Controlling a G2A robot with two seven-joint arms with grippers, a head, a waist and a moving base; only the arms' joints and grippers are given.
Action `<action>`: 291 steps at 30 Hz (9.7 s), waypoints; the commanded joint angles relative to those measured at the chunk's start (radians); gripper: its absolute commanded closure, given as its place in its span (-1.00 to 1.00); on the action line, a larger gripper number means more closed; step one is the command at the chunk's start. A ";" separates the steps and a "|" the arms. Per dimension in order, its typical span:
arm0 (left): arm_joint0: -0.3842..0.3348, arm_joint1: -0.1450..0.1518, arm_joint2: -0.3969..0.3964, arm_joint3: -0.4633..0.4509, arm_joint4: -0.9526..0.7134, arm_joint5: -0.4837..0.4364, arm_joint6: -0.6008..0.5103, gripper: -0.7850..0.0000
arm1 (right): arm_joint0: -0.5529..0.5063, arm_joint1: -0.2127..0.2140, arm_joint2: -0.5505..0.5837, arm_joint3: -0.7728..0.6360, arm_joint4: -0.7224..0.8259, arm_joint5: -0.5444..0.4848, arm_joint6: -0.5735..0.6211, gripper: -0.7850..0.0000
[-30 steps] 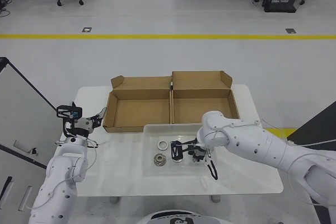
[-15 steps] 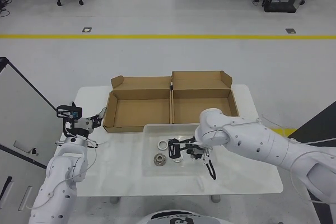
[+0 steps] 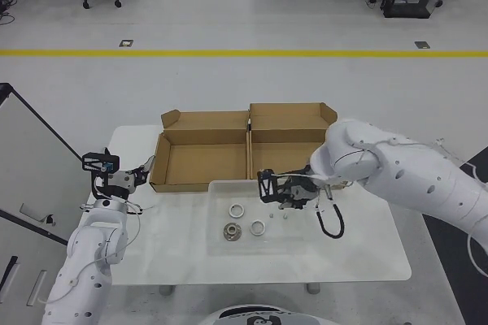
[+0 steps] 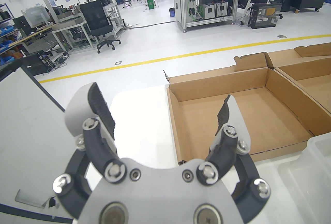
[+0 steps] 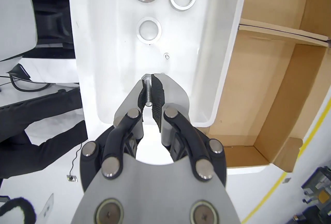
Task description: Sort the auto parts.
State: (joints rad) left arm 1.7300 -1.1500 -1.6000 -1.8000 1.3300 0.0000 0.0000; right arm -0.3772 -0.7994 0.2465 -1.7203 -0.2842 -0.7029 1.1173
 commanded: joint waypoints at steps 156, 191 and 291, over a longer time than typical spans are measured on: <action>0.000 0.000 0.000 0.000 0.000 0.000 0.000 -1.00 | -0.431 -0.321 0.777 0.016 1.200 0.065 0.019 1.00; 0.000 0.000 0.000 0.000 0.000 0.000 0.000 -1.00 | -0.473 -0.408 0.872 0.057 1.073 0.094 0.086 1.00; 0.000 0.000 0.000 0.000 0.000 0.000 0.000 -1.00 | -0.484 -0.411 1.177 0.123 1.216 0.483 0.280 1.00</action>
State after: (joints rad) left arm 1.7300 -1.1500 -1.6000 -1.8000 1.3300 0.0000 0.0000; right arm -0.8719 -1.2142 1.4140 -1.6128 0.9507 -0.2308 1.3808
